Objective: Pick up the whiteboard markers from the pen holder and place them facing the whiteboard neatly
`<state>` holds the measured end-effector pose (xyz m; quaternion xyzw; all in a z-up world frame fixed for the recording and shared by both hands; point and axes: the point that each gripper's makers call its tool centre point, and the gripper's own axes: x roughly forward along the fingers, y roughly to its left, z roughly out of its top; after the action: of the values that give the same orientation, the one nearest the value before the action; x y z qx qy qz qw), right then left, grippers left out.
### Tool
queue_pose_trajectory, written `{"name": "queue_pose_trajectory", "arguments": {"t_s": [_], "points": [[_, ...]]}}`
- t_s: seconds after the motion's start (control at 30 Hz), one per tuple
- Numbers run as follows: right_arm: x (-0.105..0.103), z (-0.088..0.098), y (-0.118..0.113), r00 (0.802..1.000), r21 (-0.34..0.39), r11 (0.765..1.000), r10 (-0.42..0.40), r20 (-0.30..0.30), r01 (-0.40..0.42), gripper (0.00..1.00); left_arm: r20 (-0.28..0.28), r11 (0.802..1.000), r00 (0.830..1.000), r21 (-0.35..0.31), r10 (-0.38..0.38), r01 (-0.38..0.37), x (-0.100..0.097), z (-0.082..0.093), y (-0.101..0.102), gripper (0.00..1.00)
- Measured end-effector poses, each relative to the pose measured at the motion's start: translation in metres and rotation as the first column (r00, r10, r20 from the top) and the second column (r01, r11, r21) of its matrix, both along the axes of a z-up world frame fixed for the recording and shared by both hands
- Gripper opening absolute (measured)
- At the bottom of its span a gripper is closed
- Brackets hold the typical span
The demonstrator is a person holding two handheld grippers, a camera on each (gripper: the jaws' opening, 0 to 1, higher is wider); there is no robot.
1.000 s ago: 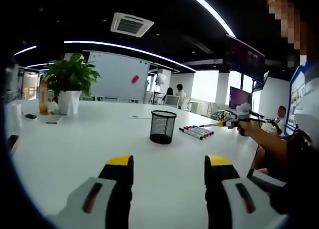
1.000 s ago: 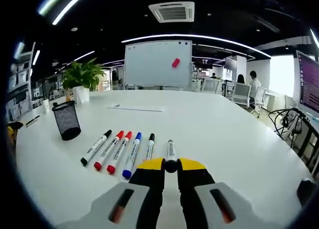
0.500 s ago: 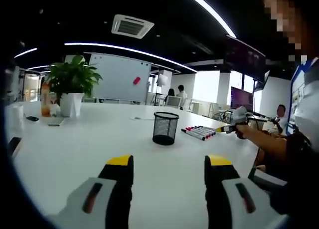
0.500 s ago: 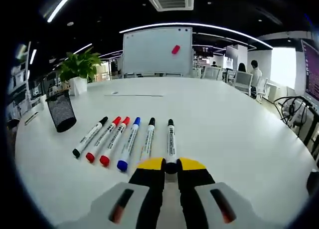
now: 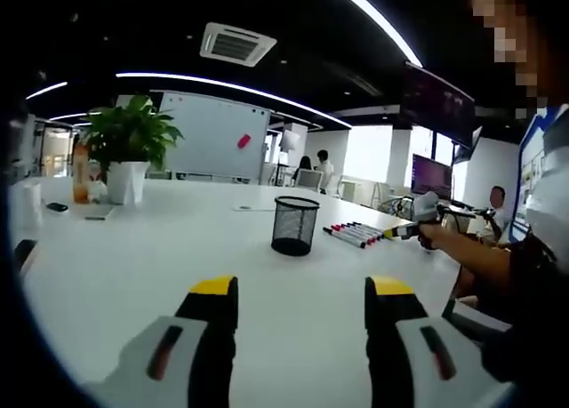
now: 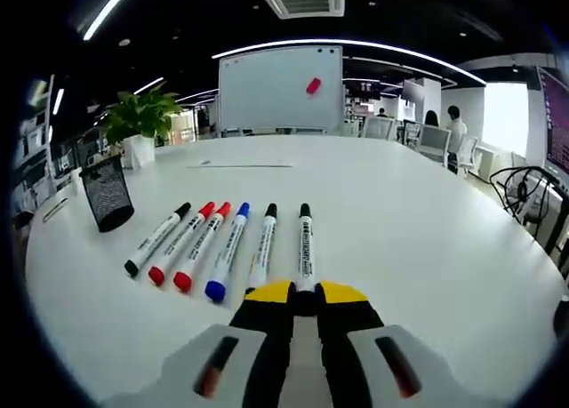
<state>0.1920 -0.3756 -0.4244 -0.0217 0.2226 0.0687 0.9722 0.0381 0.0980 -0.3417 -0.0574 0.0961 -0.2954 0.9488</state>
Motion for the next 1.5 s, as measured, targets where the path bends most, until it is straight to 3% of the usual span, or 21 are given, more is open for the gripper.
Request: {"name": "queue_pose_trajectory", "arguments": {"t_s": [0.33,0.47,0.57,0.77,0.93,1.03,1.17,1.27,1.33,1.5], "points": [[-0.001,0.001,0.002,1.0,0.068,0.998,-0.009,-0.004,0.009,0.14,0.011,1.0,1.0,0.002,-0.005,0.005,-0.001,0.004,-0.002,0.58],[-0.002,0.004,0.002,1.0,0.12,0.993,-0.01,-0.018,0.012,0.2,0.01,1.0,1.0,0.005,-0.002,0.002,-0.001,0.003,-0.001,0.58],[-0.005,0.016,0.002,1.0,0.171,0.985,-0.017,0.022,0.013,0.2,0.014,1.0,1.0,0.003,0.004,-0.004,-0.002,0.005,0.001,0.58],[-0.012,0.028,-0.004,0.998,0.158,0.987,-0.034,0.058,0.025,0.21,0.019,1.0,1.0,0.0,-0.002,0.002,-0.002,0.006,-0.001,0.58],[-0.008,0.014,-0.009,0.999,0.15,0.988,-0.043,0.02,0.039,0.21,0.025,1.0,1.0,0.0,-0.014,0.014,-0.004,0.008,-0.003,0.58],[-0.012,0.017,-0.007,0.998,0.161,0.986,-0.048,0.029,0.043,0.21,0.03,1.0,0.999,0.0,-0.011,0.011,-0.004,0.01,-0.002,0.58],[-0.016,0.029,0.0,0.997,0.187,0.982,-0.039,0.071,0.025,0.22,0.032,1.0,0.999,-0.004,0.001,-0.001,-0.005,0.011,0.002,0.58],[-0.02,0.054,0.017,0.986,0.219,0.975,-0.004,0.165,-0.032,0.27,0.026,1.0,1.0,-0.006,0.006,-0.005,-0.003,0.007,0.005,0.58],[-0.027,0.073,0.036,0.972,0.231,0.967,0.056,0.228,-0.11,0.31,0.01,1.0,1.0,-0.013,0.01,-0.01,-0.001,0.003,0.006,0.58],[-0.046,0.115,0.085,0.918,0.141,0.956,0.195,0.344,-0.256,0.38,0.01,1.0,1.0,-0.027,0.006,-0.006,-0.002,0.007,0.005,0.56]]}}
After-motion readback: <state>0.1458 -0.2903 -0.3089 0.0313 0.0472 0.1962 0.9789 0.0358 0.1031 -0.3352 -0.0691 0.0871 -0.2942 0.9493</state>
